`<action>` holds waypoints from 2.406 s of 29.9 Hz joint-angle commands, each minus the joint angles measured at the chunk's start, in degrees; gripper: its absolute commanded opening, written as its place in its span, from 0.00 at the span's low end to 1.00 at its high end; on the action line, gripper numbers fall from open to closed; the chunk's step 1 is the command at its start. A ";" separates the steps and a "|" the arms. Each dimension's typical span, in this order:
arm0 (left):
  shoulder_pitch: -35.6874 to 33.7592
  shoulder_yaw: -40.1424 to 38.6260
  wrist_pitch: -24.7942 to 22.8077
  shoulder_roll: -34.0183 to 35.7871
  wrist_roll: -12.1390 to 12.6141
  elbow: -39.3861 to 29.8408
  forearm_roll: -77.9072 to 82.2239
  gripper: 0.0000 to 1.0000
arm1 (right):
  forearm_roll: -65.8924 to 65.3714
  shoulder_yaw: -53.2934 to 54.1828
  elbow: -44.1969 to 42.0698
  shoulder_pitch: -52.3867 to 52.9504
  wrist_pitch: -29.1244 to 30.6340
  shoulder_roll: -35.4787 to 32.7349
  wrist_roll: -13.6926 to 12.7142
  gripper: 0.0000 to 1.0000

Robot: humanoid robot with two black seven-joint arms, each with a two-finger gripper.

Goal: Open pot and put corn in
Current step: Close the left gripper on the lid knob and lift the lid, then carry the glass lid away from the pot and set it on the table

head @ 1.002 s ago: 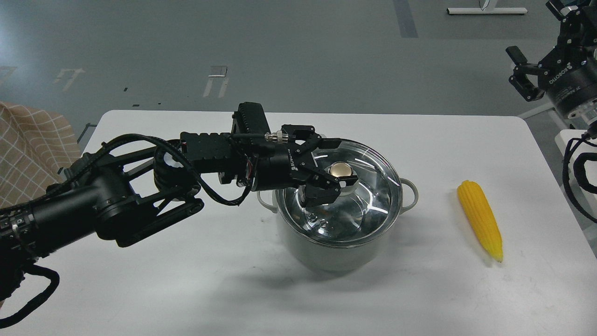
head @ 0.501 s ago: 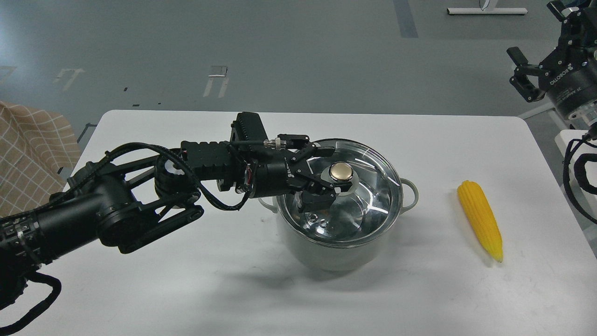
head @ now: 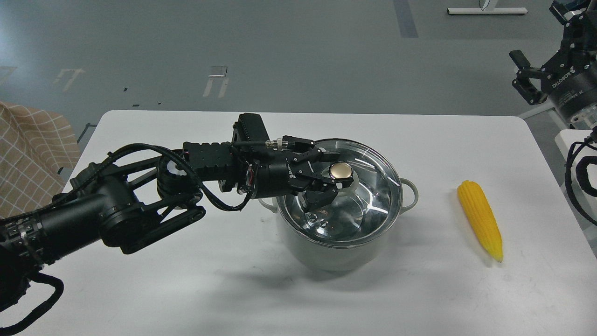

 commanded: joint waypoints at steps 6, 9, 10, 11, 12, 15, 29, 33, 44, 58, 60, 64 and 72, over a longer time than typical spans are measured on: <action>-0.26 0.00 0.00 0.07 0.01 0.00 0.00 0.32 | 0.00 0.35 0.09 0.00 0.08 -0.02 0.00 1.00; -0.70 -0.09 0.00 0.07 -0.07 -0.70 0.00 0.32 | 0.00 0.35 0.09 0.00 -0.01 -0.02 0.00 1.00; -0.79 -0.18 0.00 0.07 -0.07 -0.88 0.00 0.32 | 0.00 0.44 0.09 0.00 0.08 -0.02 0.00 1.00; -0.96 -0.27 -0.09 0.24 -0.07 -1.58 0.00 0.32 | 0.00 0.35 0.09 0.00 -0.01 -0.02 0.00 1.00; -1.23 -0.27 -0.09 0.42 -0.07 -2.11 0.00 0.32 | 0.00 0.35 0.09 0.00 0.08 -0.02 0.00 1.00; -3.16 -0.53 -0.18 1.38 -0.25 -3.95 0.00 0.32 | 0.00 0.35 0.09 0.00 -0.01 -0.02 0.00 1.00; -5.01 -0.97 6.41 28.27 -6.22 -7.47 0.00 0.33 | 0.00 0.44 0.09 -0.09 0.08 -0.02 0.00 1.00; -0.55 -0.79 10.88 34.42 -6.98 -7.47 -0.55 0.33 | 0.00 0.44 0.09 -0.18 0.08 0.07 0.00 1.00; 10.80 -1.23 16.52 37.07 -6.98 -4.94 -7.57 0.33 | 0.00 0.44 0.17 -0.62 0.08 -0.02 0.00 1.00; 18.45 -0.79 28.38 35.67 -6.98 5.44 -10.92 0.34 | -0.09 0.44 1.32 -1.85 -0.01 -0.46 0.00 1.00; 20.12 -0.79 30.14 35.40 -6.98 6.76 -11.45 0.34 | -0.09 0.44 1.32 -1.85 -0.01 -0.46 0.00 1.00; 21.62 -0.79 31.72 34.70 -6.98 7.73 -11.45 0.35 | -0.09 0.44 1.32 -1.93 -0.01 -0.46 0.00 1.00; 23.64 -0.71 33.13 32.06 -6.98 11.59 -11.62 0.38 | -0.09 0.44 1.23 -2.11 -0.01 -0.46 0.00 1.00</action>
